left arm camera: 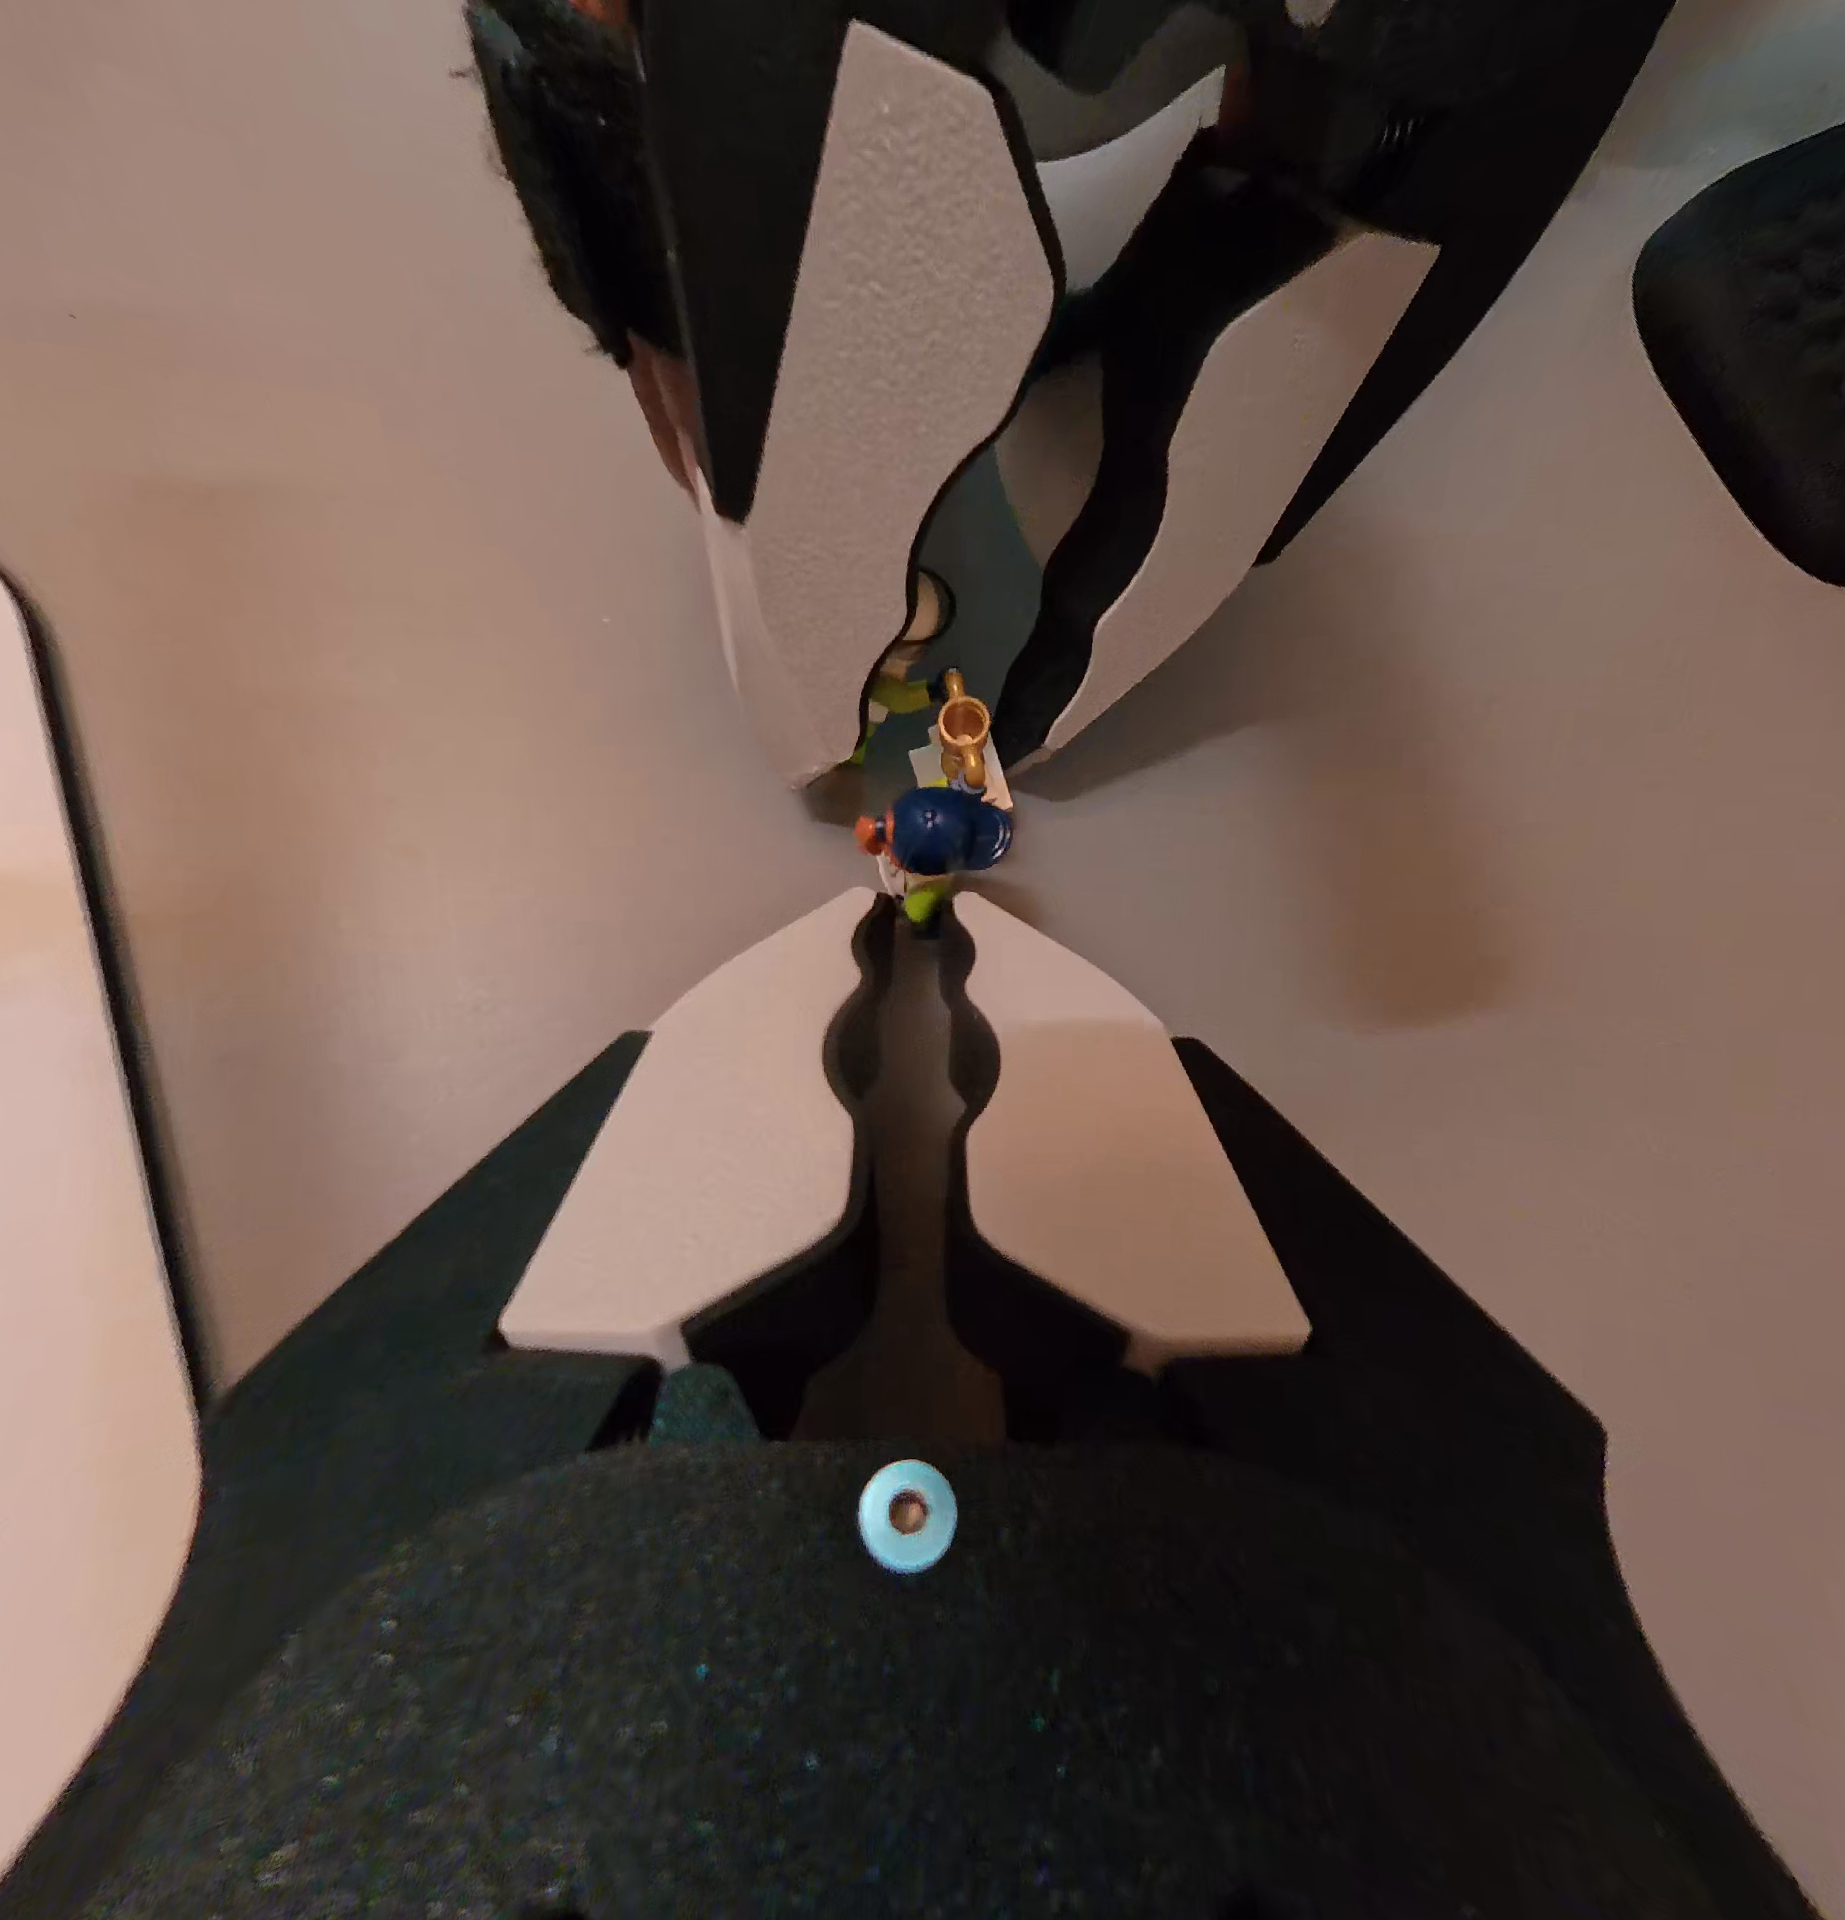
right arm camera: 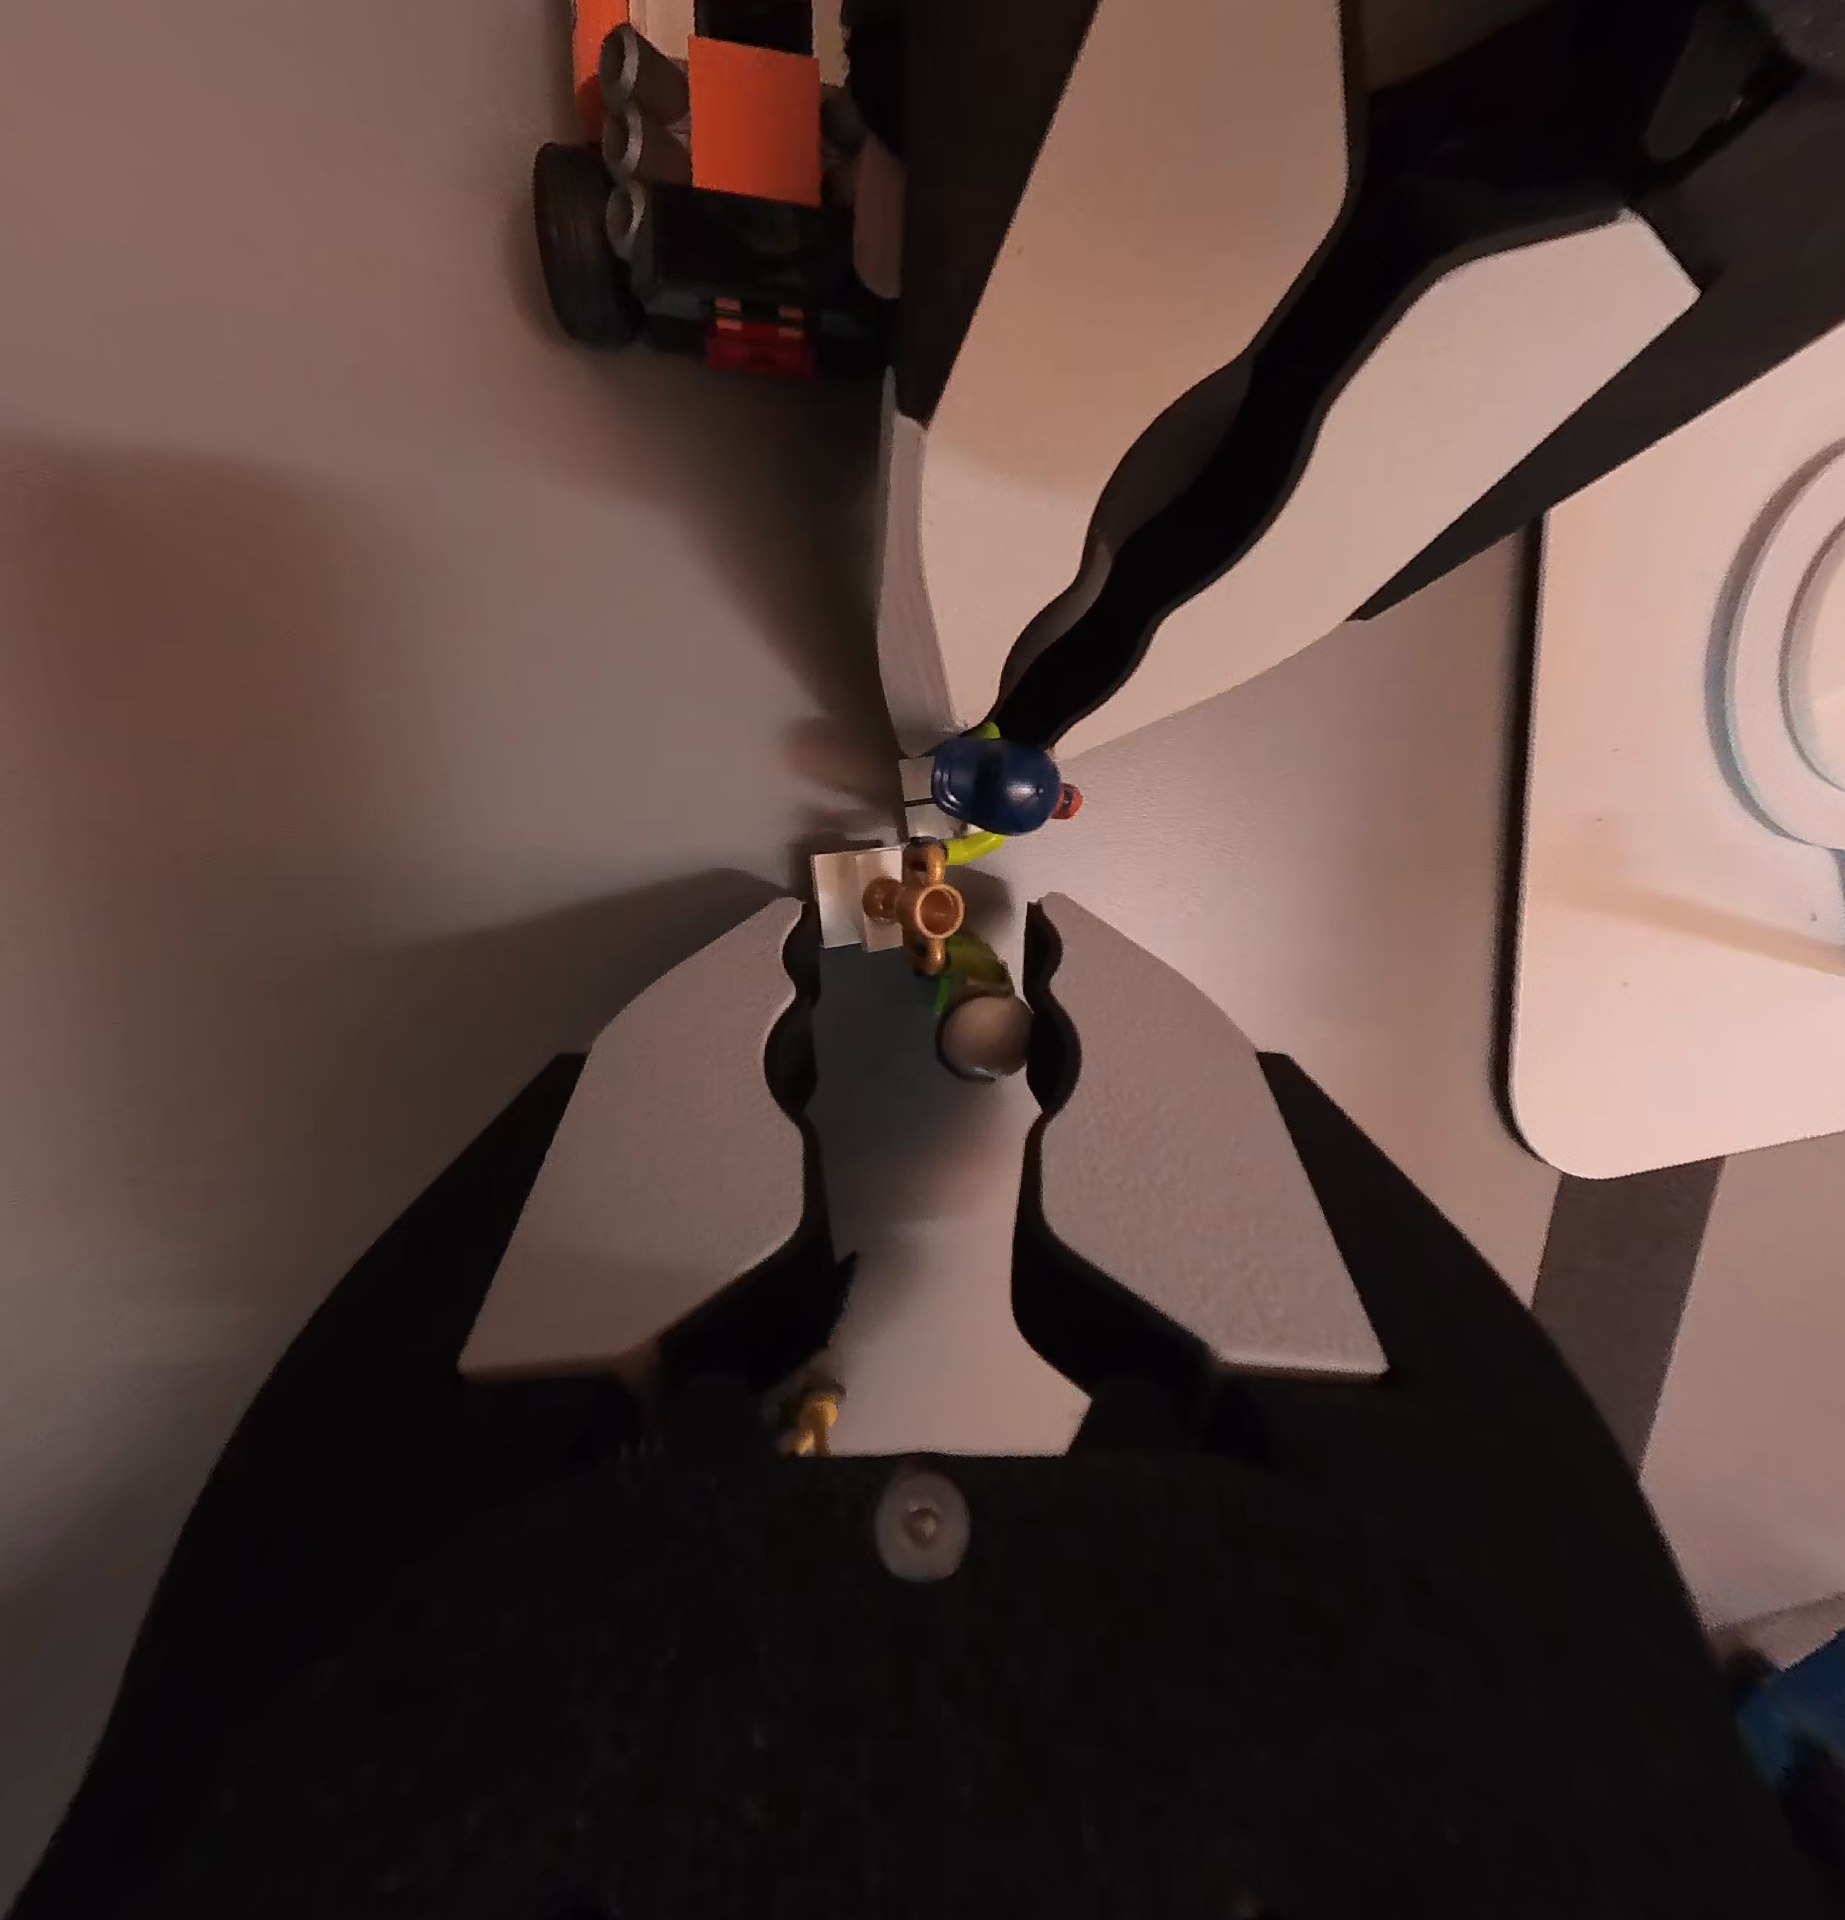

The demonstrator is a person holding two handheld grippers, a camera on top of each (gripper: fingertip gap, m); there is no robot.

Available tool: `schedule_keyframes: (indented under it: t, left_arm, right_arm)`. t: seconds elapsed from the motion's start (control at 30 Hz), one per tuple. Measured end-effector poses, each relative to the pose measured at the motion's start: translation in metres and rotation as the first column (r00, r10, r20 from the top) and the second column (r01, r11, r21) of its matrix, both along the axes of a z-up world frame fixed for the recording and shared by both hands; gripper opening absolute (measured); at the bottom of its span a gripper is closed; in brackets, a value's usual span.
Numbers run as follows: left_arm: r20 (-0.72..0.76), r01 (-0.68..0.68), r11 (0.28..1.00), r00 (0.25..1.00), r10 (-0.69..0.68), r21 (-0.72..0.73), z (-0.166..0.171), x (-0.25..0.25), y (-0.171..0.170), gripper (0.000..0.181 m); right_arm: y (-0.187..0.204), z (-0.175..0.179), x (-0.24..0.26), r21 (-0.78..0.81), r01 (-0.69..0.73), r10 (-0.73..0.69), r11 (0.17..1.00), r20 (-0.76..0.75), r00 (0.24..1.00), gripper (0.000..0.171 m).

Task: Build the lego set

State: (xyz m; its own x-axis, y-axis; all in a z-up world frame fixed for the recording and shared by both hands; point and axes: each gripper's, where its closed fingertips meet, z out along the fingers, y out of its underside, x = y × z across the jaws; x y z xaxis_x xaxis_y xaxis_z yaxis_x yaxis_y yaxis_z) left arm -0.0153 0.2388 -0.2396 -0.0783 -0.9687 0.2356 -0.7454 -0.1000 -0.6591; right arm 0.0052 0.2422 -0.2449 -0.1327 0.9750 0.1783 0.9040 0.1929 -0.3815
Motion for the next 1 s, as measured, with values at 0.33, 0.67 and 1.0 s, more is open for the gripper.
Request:
schedule_keyframes:
  t: [0.33,0.67,1.0]
  left_arm:
    - [-0.003,-0.001,1.0,1.0,0.001,0.02,0.0004,-0.0004,0.0005,0.008]
    - [-0.009,0.009,1.0,1.0,-0.009,0.022,0.0008,-0.0005,-0.0018,0.009]
    - [-0.044,0.027,1.0,0.999,-0.027,-0.01,-0.0009,-0.0034,-0.0021,0.015]
  right_arm:
    - [-0.0014,0.0018,0.0012,-0.052,0.013,-0.015,0.999,-0.028,1.0,0.033]
    - [-0.0021,-0.0004,0.0007,-0.007,0.003,-0.003,1.0,-0.015,1.0,0.032]
    - [-0.0016,0.0034,0.0025,-0.032,0.013,-0.013,0.999,-0.013,1.0,0.036]
